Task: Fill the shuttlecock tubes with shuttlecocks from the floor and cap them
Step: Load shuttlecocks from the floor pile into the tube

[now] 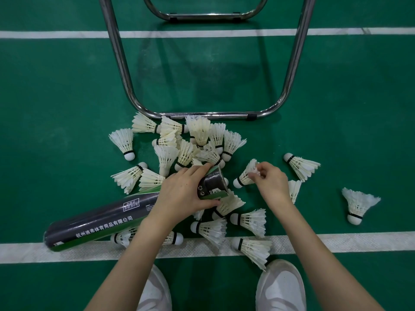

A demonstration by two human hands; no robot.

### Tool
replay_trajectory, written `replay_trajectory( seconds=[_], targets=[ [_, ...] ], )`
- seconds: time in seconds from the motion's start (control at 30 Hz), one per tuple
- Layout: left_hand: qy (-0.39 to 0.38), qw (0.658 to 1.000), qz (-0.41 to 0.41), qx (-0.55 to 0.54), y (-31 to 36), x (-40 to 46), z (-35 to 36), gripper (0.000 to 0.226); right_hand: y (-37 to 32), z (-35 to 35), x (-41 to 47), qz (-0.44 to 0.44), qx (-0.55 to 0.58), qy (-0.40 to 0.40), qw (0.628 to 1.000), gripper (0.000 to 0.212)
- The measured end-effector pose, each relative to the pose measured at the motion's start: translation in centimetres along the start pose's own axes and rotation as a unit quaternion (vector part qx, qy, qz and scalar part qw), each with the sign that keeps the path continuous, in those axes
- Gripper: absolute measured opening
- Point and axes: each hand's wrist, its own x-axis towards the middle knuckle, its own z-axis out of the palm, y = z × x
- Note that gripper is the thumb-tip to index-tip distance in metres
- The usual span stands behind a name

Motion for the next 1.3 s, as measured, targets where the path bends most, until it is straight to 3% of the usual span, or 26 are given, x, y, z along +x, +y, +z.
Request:
replay_trajectory(
  seconds=[0.27, 0.63, 0.83, 0.93, 1.3],
  targets=[
    [0.016, 1.000, -0.011, 0.011, 0.0, 0.2, 0.1, 0.090, -0.9, -0.9, -1.5, 0.024, 0.243, -0.022, 0.969, 0.012],
    [0.033, 0.999, -0.019, 0.005, -0.4, 0.3, 0.1, 0.089, -1.9, -1.4, -3.5, -0.013, 0.351, -0.033, 0.936, 0.002],
    [0.038, 0.999, -0.018, 0.002, -0.4, 0.4, 0.2, 0.089, -3.3, -0.1, -4.6, -0.053, 0.321, -0.133, 0.936, 0.006],
    [0.042, 0.999, -0.013, 0.005, -0.4, 0.4, 0.3, 0.089, -3.7, 0.8, -4.9, -0.068, 0.288, -0.160, 0.942, 0.019],
    [0.051, 0.999, -0.003, 0.002, -0.3, 0.2, 0.3, 0.086, -4.6, 1.6, -5.4, -0.092, 0.262, -0.167, 0.946, 0.015]
  ],
)
